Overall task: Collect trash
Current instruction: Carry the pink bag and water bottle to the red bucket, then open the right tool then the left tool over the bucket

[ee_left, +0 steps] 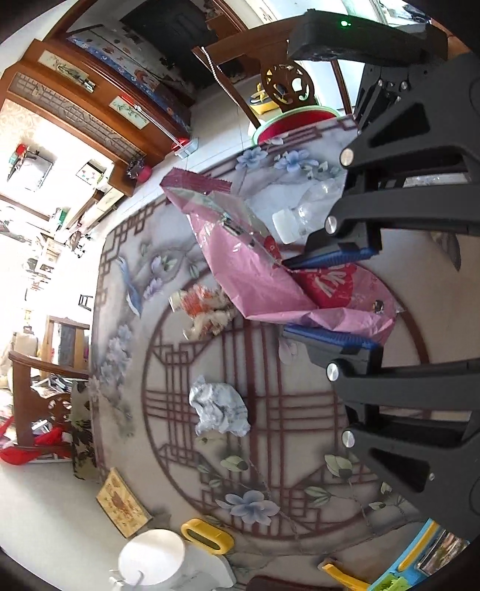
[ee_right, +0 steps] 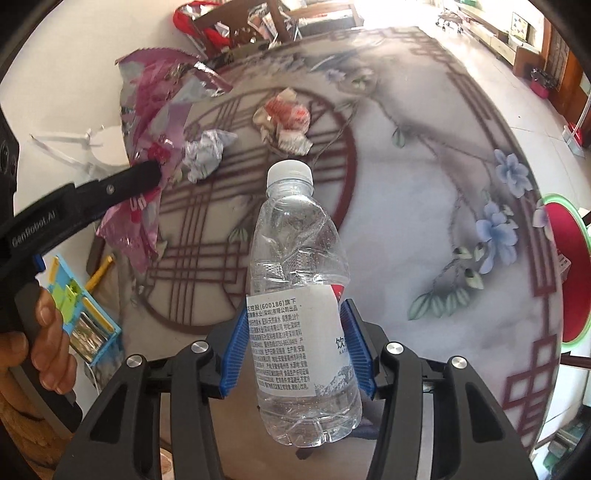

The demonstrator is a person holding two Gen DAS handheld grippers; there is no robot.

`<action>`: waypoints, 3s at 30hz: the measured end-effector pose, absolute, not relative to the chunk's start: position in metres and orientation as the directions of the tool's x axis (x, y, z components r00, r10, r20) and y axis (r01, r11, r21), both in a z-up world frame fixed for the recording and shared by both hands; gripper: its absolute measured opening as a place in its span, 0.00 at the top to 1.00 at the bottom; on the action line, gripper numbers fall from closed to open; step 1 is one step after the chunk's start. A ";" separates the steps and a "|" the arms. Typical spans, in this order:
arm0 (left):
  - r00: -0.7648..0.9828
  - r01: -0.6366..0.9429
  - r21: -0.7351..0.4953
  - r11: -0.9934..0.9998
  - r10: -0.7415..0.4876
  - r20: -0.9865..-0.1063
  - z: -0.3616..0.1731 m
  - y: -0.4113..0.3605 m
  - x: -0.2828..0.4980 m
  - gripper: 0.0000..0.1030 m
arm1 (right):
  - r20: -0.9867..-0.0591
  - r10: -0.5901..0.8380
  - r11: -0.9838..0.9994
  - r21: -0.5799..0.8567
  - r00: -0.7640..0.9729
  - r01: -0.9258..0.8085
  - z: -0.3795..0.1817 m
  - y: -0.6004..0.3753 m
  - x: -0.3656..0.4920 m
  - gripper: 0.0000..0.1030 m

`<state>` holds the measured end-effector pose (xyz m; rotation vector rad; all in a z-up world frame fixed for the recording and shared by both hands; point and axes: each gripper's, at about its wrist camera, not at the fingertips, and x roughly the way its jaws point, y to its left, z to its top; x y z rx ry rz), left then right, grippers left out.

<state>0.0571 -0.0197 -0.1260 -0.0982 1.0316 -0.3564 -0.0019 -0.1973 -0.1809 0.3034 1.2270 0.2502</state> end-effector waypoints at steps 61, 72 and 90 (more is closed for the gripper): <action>0.360 0.383 -0.203 0.901 -0.347 -0.866 -0.138 -0.218 0.043 0.70 | -0.894 0.168 0.870 0.332 0.415 0.364 -0.206 -0.500 -0.030 0.51; 0.245 0.544 -0.249 0.801 -0.436 -0.866 -0.145 -0.312 0.046 0.70 | -0.877 0.102 0.811 0.347 0.470 0.471 -0.202 -0.545 -0.041 0.31; 0.179 0.662 -0.278 0.696 -0.507 -0.843 -0.155 -0.388 0.047 0.35 | -0.899 0.021 0.754 0.302 0.437 0.584 -0.196 -0.551 -0.103 0.30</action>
